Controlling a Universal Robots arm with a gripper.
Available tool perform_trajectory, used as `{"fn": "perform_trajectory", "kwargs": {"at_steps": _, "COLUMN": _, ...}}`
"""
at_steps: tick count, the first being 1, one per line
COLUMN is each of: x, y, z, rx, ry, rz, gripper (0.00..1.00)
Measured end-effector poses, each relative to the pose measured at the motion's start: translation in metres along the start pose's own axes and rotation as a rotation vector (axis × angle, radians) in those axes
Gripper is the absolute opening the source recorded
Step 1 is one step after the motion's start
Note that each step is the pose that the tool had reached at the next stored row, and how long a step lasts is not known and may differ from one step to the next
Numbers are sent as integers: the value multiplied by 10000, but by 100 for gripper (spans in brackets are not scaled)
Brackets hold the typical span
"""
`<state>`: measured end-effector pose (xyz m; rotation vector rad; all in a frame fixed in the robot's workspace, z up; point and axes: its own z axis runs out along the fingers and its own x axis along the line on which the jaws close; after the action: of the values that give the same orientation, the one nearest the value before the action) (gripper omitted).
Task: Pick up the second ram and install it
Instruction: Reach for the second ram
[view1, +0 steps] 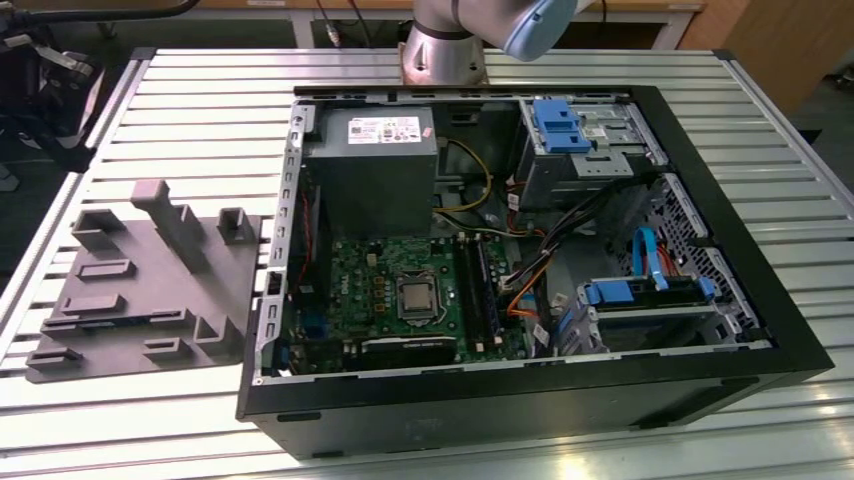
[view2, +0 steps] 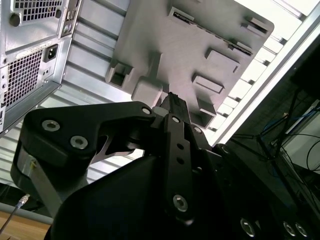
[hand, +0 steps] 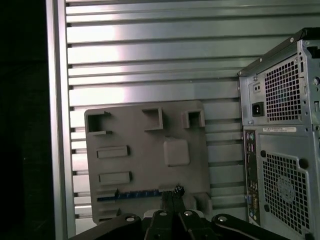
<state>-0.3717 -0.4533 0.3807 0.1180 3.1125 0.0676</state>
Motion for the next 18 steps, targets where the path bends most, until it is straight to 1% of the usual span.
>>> {"fn": "perform_trajectory", "kwargs": {"at_steps": 18, "x": 19, "y": -44, "z": 0, "rx": 0, "ry": 0, "rz": 0, "gripper": 11}}
